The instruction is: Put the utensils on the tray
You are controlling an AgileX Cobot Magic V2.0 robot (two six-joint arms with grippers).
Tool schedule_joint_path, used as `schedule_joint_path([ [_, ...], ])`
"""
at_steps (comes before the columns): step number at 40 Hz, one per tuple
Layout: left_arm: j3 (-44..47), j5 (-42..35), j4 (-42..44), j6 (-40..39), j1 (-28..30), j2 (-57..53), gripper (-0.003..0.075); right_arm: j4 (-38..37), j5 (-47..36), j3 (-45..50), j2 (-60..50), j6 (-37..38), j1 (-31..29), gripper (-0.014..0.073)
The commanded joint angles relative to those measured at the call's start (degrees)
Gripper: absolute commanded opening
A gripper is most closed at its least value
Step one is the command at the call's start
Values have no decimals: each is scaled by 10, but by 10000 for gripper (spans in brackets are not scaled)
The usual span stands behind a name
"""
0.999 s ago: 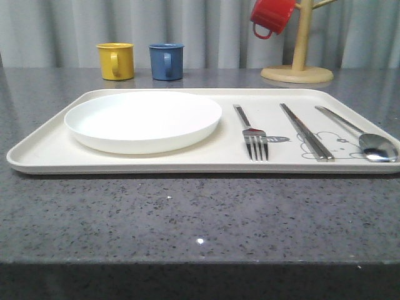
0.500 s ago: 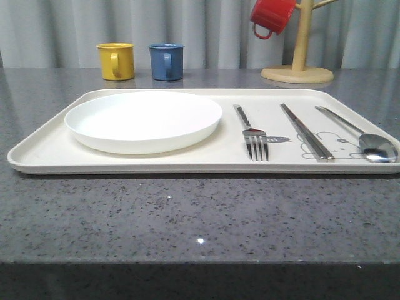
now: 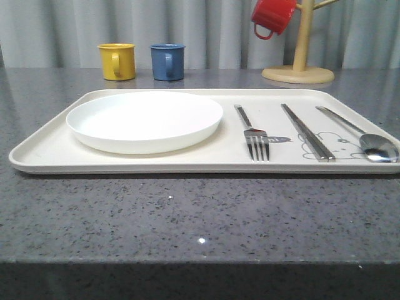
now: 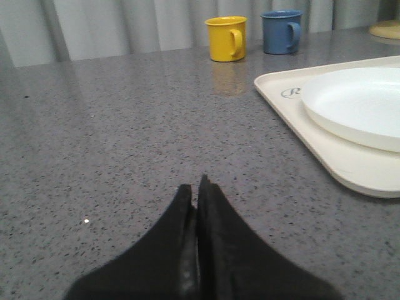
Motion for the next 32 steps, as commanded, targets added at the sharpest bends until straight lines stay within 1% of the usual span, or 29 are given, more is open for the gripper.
schedule_joint_path([
  [1,19,-120,-6,-6,26,-6,-18,-9,-46,-14,5,-3,0,-121],
  [3,16,-99,-6,-6,37,-6,-18,-9,-46,-14,5,-3,0,-121],
  [11,17,-104,-6,-6,69,-6,-18,-9,-46,-14,5,-3,0,-121],
  [32,17,-104,-6,-6,69,-6,-18,-9,-46,-14,5,-3,0,-121],
])
